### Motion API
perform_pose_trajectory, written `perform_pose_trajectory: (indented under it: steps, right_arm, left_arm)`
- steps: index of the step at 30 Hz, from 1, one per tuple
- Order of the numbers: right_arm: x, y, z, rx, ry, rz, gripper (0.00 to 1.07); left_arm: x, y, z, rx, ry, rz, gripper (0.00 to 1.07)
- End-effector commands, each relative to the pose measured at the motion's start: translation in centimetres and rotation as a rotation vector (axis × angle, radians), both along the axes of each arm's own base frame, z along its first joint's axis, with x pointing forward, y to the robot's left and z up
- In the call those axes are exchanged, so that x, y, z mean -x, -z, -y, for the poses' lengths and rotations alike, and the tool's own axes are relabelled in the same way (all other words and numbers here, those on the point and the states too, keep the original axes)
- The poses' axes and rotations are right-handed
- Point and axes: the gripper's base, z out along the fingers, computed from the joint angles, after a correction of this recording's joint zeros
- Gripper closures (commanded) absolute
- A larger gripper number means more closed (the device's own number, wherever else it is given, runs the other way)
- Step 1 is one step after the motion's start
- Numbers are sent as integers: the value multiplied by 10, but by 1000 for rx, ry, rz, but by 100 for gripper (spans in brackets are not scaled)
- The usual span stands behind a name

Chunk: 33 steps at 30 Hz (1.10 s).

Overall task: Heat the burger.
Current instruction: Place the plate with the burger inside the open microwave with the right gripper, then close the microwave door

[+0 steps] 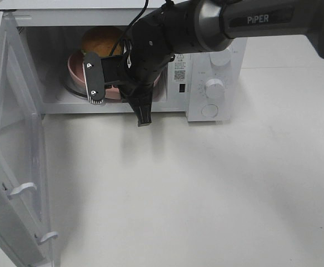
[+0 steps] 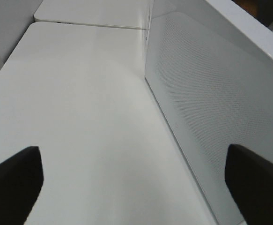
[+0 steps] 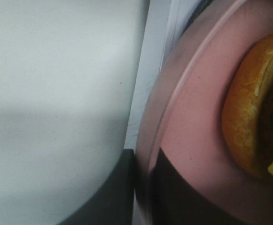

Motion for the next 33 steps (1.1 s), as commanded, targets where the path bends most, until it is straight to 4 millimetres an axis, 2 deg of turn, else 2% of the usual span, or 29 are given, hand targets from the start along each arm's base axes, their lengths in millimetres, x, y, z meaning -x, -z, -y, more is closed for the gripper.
perform_pose_trajectory:
  steps: [1, 17, 22, 24, 25, 26, 27, 28, 33]
  right_arm:
    - [-9, -15, -4, -41, -7, 78, 106]
    - [-13, -11, -15, -40, -47, 130, 103]
    - [-13, -12, -17, -68, -35, 122, 92]
    - [-13, -11, -16, -64, -29, 114, 83]
    - [-13, -11, -16, -64, -29, 114, 83]
    - [-13, -11, -16, -71, -20, 105, 77]
    - [-13, -11, -16, -71, -20, 105, 77]
    - [-12, -11, -17, -90, -7, 86, 71]
    - [-9, -11, -17, -108, 14, 51, 62]
  left_arm:
    - [2, 0, 0, 4, -4, 25, 9]
    - [2, 0, 0, 4, -4, 25, 9]
    - [2, 0, 0, 4, -4, 25, 9]
    - [2, 0, 0, 4, -4, 25, 9]
    - [2, 0, 0, 4, -4, 25, 9]
    - [2, 0, 0, 4, -4, 25, 9]
    - [2, 0, 0, 4, -4, 25, 9]
    - [2, 0, 0, 4, -4, 25, 9]
    - [2, 0, 0, 4, -4, 25, 9]
